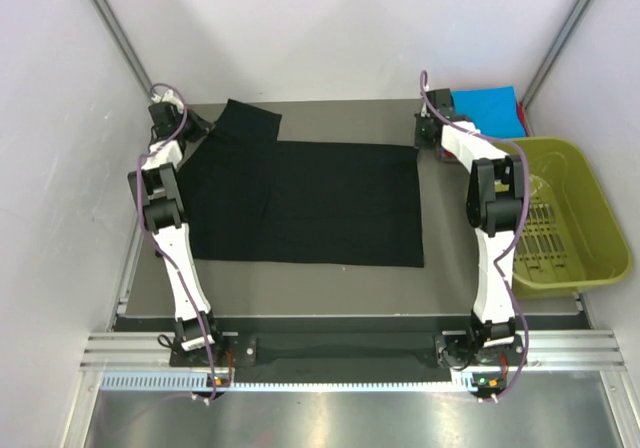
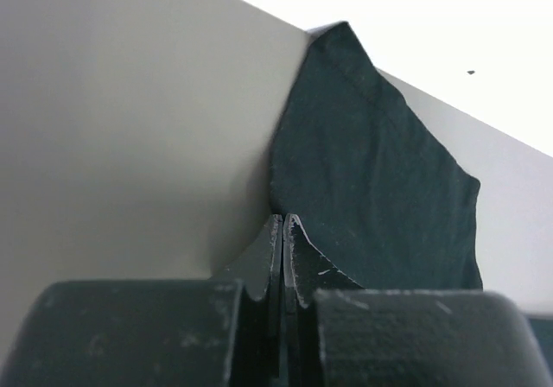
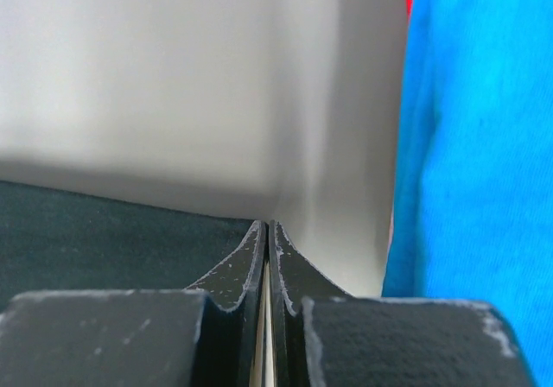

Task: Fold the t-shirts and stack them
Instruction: Fold the tshirt

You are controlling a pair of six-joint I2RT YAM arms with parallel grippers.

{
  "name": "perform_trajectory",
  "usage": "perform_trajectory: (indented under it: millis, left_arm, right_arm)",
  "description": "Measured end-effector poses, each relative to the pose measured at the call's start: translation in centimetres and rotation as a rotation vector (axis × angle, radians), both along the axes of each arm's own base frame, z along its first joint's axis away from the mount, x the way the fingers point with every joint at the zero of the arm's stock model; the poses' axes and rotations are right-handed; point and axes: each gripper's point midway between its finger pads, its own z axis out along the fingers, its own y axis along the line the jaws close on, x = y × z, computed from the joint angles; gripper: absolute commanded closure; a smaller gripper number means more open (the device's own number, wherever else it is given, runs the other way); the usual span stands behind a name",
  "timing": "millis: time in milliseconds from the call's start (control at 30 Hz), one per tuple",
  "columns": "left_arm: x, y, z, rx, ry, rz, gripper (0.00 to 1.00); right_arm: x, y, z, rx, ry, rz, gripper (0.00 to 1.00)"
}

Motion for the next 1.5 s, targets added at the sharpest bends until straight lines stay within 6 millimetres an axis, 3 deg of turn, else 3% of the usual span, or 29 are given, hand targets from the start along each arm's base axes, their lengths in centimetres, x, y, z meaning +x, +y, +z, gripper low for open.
perform_trajectory:
  millis: [167,467,667,1067,1367,1500]
  left_arm:
    - [-0.6,0.6,0.9,-0.005,-0.004,0.001,1.0]
    - [-2.4,0.7,4.8,-0.012,-0.044,-0.017,1.0]
    - [-4.4,0.8,6.2,-0.021,-0.041,-0.02,1.0]
    - [-11.9,0.8,6.8,-0.006,0.046,0.062,1.0]
    - [-16.0,2.4,9.3,0.054,0.076,0.201,1.0]
    - [-17.3,3.4,9.2,0.073,0.122,0.248,1.0]
  right_arm:
    - [-1.0,-0.2,0.3,-0.003,-0.023,0.008,1.0]
    - [-1.7,-0.2,3.7,0.003,-0.137,0.021,1.0]
    - [-3.5,-0.2,5.0,0.01,-0.18,0.025,1.0]
    - [-9.1,-0.3,4.4,0.024,-0.183,0.024,1.0]
    - [-12.4,0.9,4.0,0.04,-0.191,0.048,1.0]
    - [-14.3,2.1,3.3,0.026,-0.179,0.078,1.0]
